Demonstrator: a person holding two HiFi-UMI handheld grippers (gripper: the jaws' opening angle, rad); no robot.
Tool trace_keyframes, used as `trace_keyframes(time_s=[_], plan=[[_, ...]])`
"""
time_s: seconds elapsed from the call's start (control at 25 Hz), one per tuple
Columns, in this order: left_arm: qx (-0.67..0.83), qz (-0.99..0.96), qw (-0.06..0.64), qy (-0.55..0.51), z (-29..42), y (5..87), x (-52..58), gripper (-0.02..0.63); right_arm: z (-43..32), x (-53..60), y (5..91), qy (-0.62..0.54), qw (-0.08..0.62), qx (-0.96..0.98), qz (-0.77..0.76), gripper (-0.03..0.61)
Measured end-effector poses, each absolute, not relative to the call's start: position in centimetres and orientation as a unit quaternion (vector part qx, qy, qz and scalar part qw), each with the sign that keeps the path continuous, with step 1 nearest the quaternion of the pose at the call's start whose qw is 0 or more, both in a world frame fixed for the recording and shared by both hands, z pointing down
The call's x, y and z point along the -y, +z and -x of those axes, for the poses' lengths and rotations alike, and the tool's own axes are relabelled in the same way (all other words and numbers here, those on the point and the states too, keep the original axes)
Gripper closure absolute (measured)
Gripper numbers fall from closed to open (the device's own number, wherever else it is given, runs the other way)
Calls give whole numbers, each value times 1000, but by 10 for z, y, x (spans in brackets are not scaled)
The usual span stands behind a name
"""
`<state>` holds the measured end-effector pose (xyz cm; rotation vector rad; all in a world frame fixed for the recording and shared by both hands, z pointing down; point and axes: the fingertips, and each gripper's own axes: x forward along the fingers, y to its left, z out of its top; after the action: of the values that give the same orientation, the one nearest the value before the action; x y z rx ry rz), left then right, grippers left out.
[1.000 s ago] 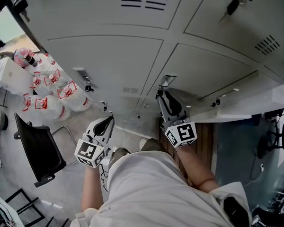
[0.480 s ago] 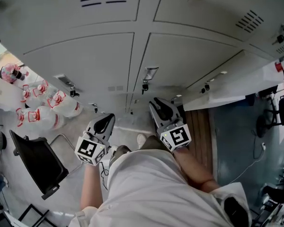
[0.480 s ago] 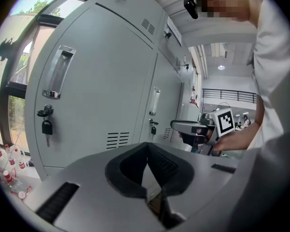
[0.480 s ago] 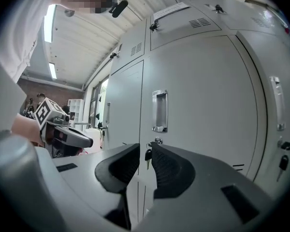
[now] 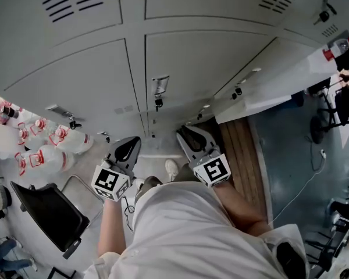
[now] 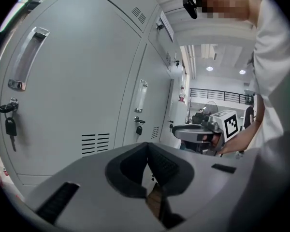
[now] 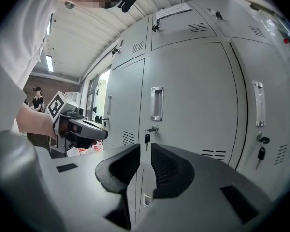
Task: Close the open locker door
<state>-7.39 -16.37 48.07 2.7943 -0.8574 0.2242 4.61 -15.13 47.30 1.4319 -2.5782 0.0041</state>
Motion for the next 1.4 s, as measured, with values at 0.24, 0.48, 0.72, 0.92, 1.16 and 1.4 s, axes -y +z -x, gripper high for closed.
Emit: trace_keyframes(time_s=[0.24, 0.48, 0.72, 0.92, 1.16, 1.4], plan=[[263, -956, 103, 78, 56, 481, 163, 611, -58, 139, 478, 0, 106, 857, -505, 499], [246, -961, 100, 80, 46, 481, 163, 611, -70, 131, 481, 17, 104, 847, -521, 499], [236, -963, 97, 83, 43, 480, 160, 611, -76, 126, 485, 37, 104, 845, -522, 500], [240, -963, 91, 86, 47, 477, 160, 611, -72, 125, 482, 29, 103, 852, -513, 514], [246, -961, 92, 85, 52, 477, 159, 611, -67, 125, 480, 32, 97, 854, -511, 514], [250, -960, 93, 83, 53, 476, 155, 611, -68, 124, 476, 26, 96, 855, -509, 514]])
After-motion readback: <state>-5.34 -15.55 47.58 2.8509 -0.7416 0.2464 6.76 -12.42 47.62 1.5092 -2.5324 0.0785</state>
